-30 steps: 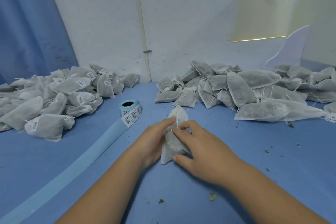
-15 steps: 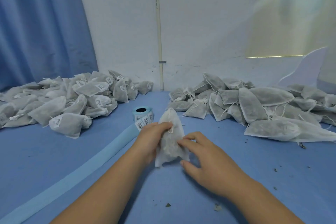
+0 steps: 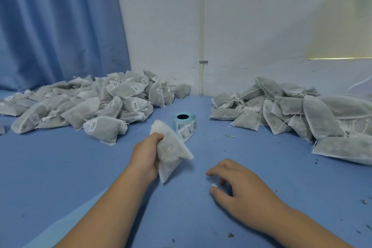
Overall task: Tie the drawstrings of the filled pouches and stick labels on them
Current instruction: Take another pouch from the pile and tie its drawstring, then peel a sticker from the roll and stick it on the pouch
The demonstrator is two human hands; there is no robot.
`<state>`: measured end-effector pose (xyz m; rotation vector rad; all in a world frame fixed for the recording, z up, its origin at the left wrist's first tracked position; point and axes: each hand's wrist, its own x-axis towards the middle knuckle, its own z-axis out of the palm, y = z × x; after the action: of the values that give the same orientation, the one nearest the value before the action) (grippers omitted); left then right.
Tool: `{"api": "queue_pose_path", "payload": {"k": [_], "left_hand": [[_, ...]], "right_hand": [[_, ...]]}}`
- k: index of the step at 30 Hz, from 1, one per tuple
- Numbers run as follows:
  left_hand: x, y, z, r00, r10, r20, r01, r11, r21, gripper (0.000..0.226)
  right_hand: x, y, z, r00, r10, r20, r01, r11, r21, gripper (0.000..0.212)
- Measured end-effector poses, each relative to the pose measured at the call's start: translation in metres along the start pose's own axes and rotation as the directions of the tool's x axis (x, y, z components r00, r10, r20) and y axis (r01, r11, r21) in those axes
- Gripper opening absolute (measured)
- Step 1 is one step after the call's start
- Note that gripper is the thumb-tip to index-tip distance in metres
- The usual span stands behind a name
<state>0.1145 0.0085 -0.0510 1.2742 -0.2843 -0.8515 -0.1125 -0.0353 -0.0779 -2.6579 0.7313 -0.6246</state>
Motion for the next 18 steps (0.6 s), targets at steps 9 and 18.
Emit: {"api": "queue_pose_path", "payload": {"k": [9, 18], "left_hand": [[0.018, -0.003, -0.003, 0.999, -0.031, 0.009, 0.031, 0.996, -0.086, 0.012], [0.026, 0.004, -0.008, 0.985, -0.132, 0.107, 0.143, 0.985, -0.097, 0.021]], "right_hand": [[0.109, -0.003, 0.019, 0.967, 0.247, -0.058, -0.239, 0.963, 0.122, 0.033], [0.166, 0.017, 0.05, 0.873, 0.447, -0.197, -0.388, 0.88, 0.276, 0.013]]}}
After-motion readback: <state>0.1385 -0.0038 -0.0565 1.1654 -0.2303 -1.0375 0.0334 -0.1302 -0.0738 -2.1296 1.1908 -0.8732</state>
